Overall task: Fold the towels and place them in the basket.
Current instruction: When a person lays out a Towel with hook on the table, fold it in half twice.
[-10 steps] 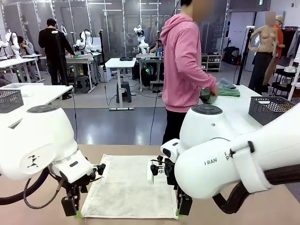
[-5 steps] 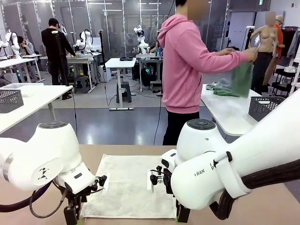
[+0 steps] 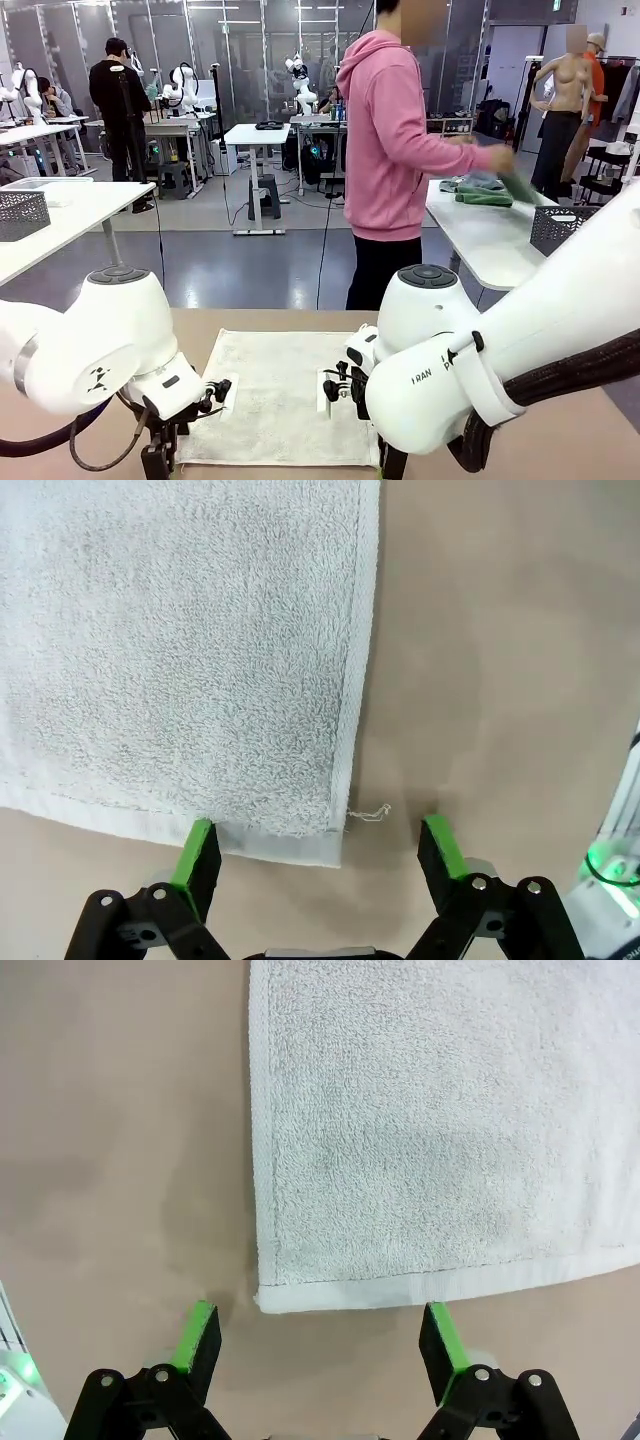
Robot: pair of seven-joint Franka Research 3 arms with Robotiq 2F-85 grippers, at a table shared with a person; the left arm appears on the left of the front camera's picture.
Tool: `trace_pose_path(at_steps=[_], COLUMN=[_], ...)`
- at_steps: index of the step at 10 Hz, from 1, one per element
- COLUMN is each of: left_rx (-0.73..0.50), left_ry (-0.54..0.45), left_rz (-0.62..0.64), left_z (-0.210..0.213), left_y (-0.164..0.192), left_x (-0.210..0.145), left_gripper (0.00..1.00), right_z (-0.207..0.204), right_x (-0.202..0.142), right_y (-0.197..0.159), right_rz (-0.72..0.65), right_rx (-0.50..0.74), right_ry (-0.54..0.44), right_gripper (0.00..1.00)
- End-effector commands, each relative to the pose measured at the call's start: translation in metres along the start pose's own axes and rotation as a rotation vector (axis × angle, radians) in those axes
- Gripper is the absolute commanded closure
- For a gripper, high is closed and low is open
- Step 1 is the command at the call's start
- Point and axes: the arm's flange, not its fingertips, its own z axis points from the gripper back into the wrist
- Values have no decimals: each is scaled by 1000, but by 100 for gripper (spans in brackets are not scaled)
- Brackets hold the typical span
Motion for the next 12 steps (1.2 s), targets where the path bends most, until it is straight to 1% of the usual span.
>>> trace_pose_path(at_steps=[1, 4, 5, 6, 7, 8, 9, 10, 11, 12], left_rx=[16, 13, 14, 15, 18, 16, 15, 16, 16, 15], left_ry=[-15, -15, -17, -15, -16, -14, -10, -9, -5, -4], left_rz=[-5, -12, -15, -15, -13, -16, -21, -23, -23, -21], left_z=[-8, -7, -6, -6, -7, -7, -6, -4, -4, -4], left_y=[-31, -30, -30, -30, -31, -32, -32, -33, -33, -34], left_x=[-21, -20, -20, -21, -22, -23, -23, -23, -24, -25], left_gripper=[0, 0, 9, 28, 68, 88, 100, 100, 100, 100], right_z=[-5, -12, -13, -13, -11, -10, -9, -8, -6, -4], right_x=[-18, -17, -18, -19, -20, -19, -19, -19, -20, -20], right_y=[22, 16, 13, 12, 11, 11, 11, 10, 9, 9], right_rz=[20, 8, 5, 8, 6, 5, 3, 4, -1, -3], right_rx=[-10, 11, 17, 24, 25, 31, 38, 41, 44, 46], right_ry=[-25, -43, -50, -48, -47, -42, -38, -32, -28, -28], right_gripper=[0, 0, 11, 47, 70, 100, 100, 100, 97, 100])
